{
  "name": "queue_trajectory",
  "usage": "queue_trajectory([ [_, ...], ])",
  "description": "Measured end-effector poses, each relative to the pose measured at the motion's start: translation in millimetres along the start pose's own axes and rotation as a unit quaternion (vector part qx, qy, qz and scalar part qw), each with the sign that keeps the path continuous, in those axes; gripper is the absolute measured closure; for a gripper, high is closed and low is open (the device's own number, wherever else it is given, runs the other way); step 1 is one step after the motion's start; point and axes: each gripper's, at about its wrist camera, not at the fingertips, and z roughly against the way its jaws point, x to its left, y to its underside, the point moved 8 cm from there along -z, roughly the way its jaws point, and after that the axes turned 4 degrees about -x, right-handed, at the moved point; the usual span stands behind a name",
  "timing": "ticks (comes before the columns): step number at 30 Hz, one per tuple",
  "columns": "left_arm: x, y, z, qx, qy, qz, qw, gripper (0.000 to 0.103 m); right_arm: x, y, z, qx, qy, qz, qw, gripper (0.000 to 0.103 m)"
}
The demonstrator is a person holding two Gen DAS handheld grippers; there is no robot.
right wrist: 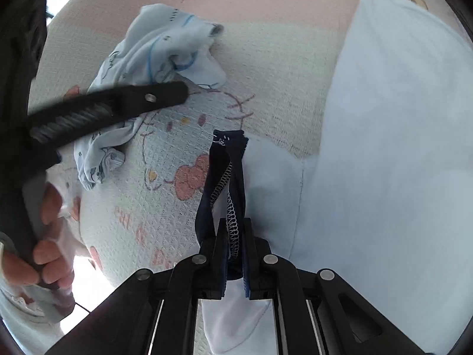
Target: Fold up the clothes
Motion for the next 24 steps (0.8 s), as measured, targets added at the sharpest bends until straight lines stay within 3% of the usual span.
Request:
queue_trajectory([
  [2,-7.3,2.8,8.2,-0.005,0.018,-0.016,0.9997,0.096,4.6,-2.6,2.3,-0.003,-0.028,-0.004,1.000,0.094],
  [5,-17.4,13.2,13.8,0.005,0.002,-0.048,0.9988,0.095,5.9,-11.3,14.6,-0.026,-0.030,-0.007,0.999,0.090],
  [10,-23.7,35.6,19.7,0.028,0.001,-0.071,0.9971,0.095,4.7,-21.3,41.5,-0.046,-0.032,0.002,0.998,0.070],
  [16,-14.5,62.5,9.4,0.067,0.041,0.012,0.9968,0.094,-12.2,-32.5,61.0,-0.033,0.025,0.012,0.999,0.066],
  [20,-7.1,80.5,16.5,0.063,0.077,0.065,0.9929,0.093,-31.7,-22.0,65.7,-0.017,0.022,-0.008,1.000,0.066],
  [24,2.7,102.0,26.9,0.057,0.104,0.116,0.9862,0.093,-34.2,-1.6,61.8,-0.005,0.004,-0.035,0.999,0.049],
])
